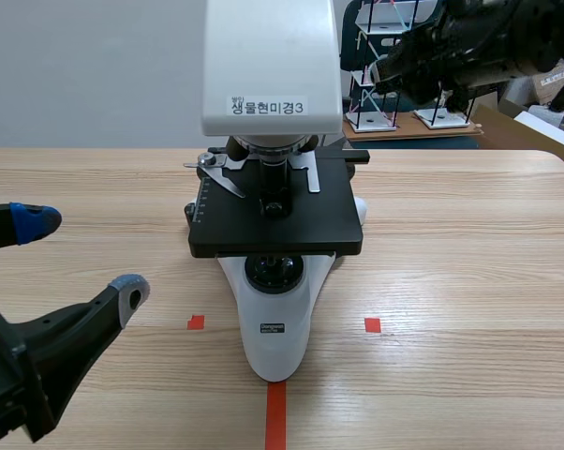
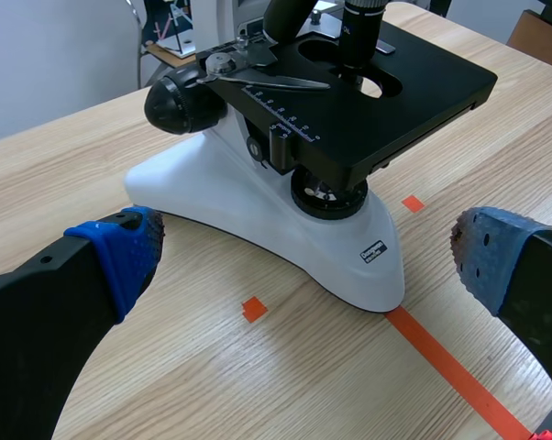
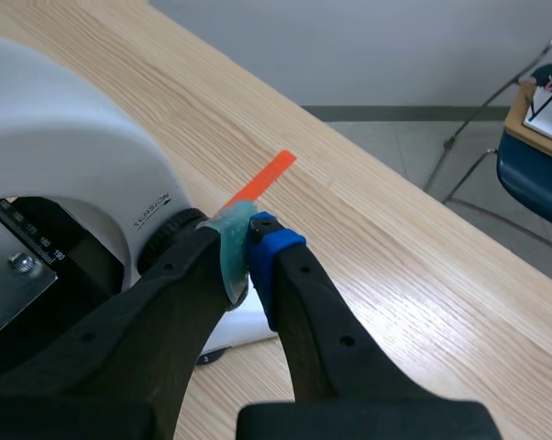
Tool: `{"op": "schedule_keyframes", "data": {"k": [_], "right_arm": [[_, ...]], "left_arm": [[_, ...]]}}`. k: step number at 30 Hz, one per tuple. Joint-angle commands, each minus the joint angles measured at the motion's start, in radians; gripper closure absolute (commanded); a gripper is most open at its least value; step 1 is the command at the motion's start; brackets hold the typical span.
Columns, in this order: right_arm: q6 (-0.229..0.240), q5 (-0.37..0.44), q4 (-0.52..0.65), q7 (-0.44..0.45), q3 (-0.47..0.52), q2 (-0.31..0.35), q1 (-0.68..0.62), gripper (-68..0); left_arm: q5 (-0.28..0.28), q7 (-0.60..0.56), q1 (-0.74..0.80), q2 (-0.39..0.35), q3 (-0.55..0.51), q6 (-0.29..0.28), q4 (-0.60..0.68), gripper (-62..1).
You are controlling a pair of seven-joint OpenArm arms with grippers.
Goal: Point at the coarse focus knob
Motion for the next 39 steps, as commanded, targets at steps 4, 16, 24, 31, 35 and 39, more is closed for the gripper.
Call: {"op": "schedule_keyframes", "data": {"k": [4,16,24,31,35,39], "right_arm": [[-0.003,0.015,0.021,0.004,0.000,0.008,0.017,0.1],[0.005,0.045,0.021,-0.007,0.000,0.008,0.017,0.1],[0.005,0.045,0.021,-0.011,0.000,0.008,0.016,0.1],[0.005,0.045,0.021,-0.011,0.000,0.008,0.016,0.1],[0.005,0.045,0.021,-0.011,0.000,0.008,0.016,0.1],[0.005,0.045,0.021,-0.011,0.000,0.008,0.016,0.1]], "left_arm": [[-0.006,-0.011,0.007,0.008,-0.005,-0.001,0.016,-62.3],[-0.006,-0.011,0.007,0.008,-0.005,-0.001,0.016,-62.3],[-0.006,-0.011,0.007,0.008,-0.005,-0.001,0.016,-62.3],[-0.006,-0.011,0.007,0.008,-0.005,-0.001,0.016,-62.3],[-0.006,-0.011,0.007,0.008,-0.005,-0.001,0.016,-62.3],[-0.006,-0.011,0.007,0.008,-0.005,-0.001,0.016,-62.3]]}}
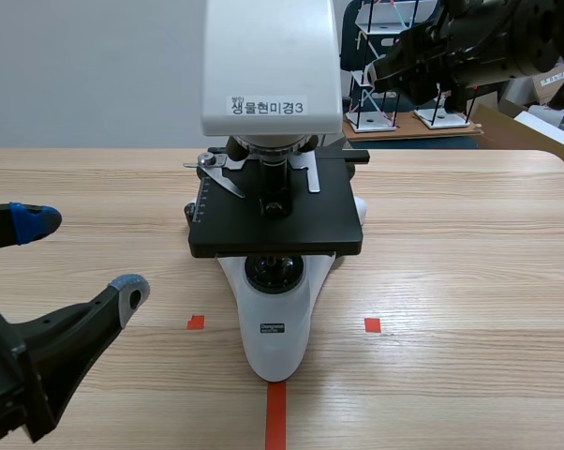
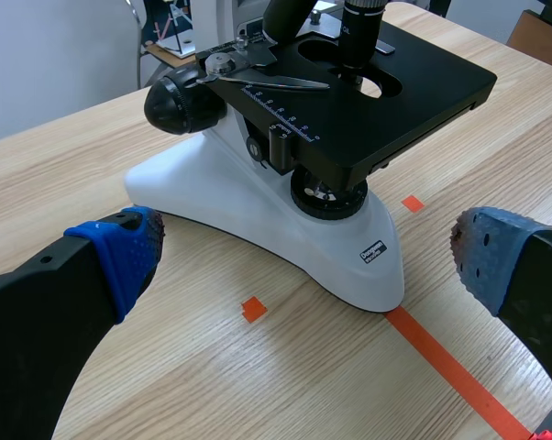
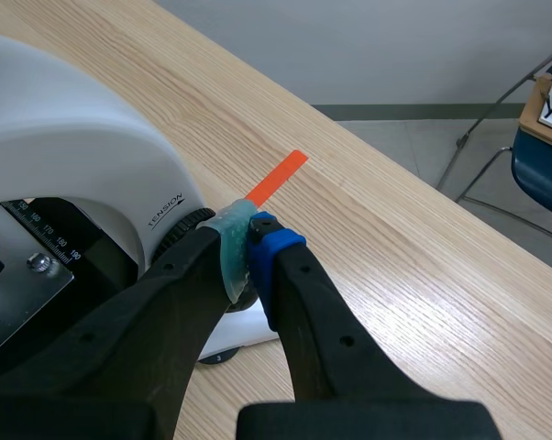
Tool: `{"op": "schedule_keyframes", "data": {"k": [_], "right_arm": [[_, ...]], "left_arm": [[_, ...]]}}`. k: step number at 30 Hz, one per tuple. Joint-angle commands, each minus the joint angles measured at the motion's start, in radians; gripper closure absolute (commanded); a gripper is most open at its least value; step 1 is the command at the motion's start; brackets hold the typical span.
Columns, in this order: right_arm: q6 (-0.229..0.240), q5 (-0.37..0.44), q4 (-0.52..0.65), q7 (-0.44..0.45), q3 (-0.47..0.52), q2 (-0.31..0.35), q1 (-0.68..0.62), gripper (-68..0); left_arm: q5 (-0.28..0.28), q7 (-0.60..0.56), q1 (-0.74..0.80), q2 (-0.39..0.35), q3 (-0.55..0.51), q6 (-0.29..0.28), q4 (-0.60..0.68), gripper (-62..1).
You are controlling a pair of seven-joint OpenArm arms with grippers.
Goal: Point at the coarse focus knob
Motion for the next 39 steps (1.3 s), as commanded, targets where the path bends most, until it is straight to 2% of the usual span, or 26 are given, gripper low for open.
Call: {"op": "schedule_keyframes", "data": {"k": [1,39], "right_arm": [[0.000,0.008,0.019,0.008,0.000,0.008,0.017,0.1],[0.000,0.007,0.019,0.009,0.000,0.008,0.001,0.1]], "left_arm": [[-0.006,-0.011,0.007,0.008,-0.005,-0.001,0.016,-62.3],[-0.006,-0.010,0.007,0.008,-0.005,-0.001,0.016,-62.3]]}}
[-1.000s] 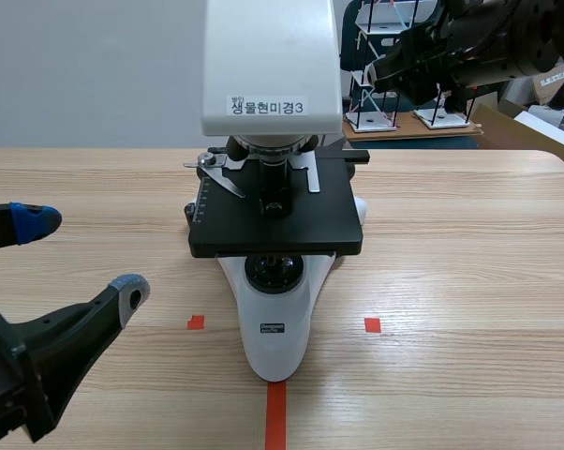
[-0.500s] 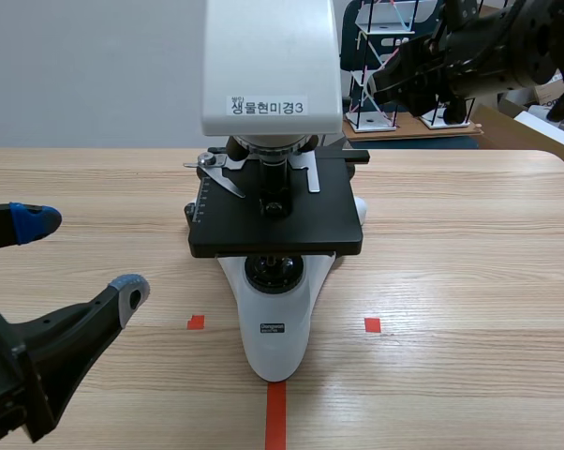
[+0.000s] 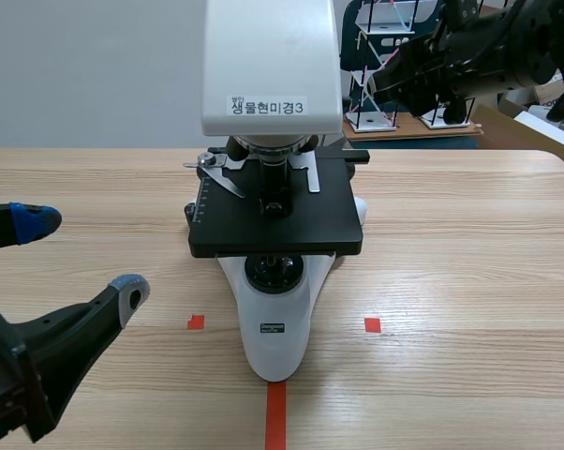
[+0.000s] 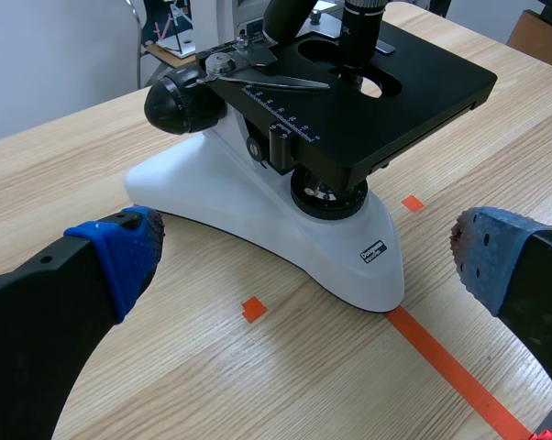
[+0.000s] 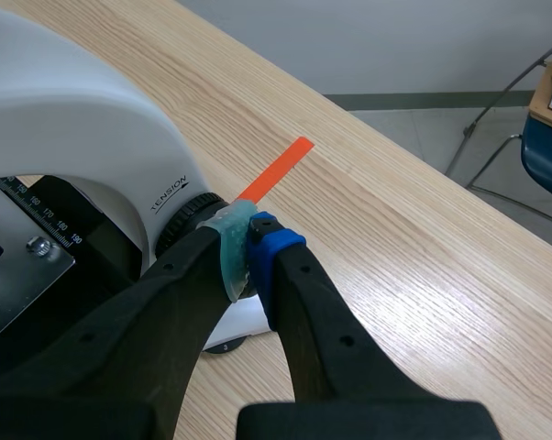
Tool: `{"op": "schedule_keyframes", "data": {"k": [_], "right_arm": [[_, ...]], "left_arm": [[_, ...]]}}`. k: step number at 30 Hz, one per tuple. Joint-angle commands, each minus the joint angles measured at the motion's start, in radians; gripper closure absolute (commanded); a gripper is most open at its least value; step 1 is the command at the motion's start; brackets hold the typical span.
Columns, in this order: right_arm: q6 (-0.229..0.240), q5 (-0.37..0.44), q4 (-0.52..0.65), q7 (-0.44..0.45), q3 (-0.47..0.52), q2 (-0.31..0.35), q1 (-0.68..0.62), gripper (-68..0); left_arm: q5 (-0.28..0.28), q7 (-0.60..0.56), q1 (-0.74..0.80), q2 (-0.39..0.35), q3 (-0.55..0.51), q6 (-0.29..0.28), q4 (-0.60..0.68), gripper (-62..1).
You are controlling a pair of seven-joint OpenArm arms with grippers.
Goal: Point at the coarse focus knob
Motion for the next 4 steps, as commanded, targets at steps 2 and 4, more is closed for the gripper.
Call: {"op": "schedule_keyframes", "data": {"k": [2,4], "right_arm": [[0.000,0.007,0.019,0.012,0.000,0.008,0.023,0.1],[0.000,0.007,0.019,0.012,0.000,0.008,0.023,0.1]], "left_arm": [[-0.006,-0.010,0.007,0.008,-0.005,-0.001,0.016,-62.3],[-0.006,-0.010,0.007,0.008,-0.005,-0.001,0.016,-62.3]]}}
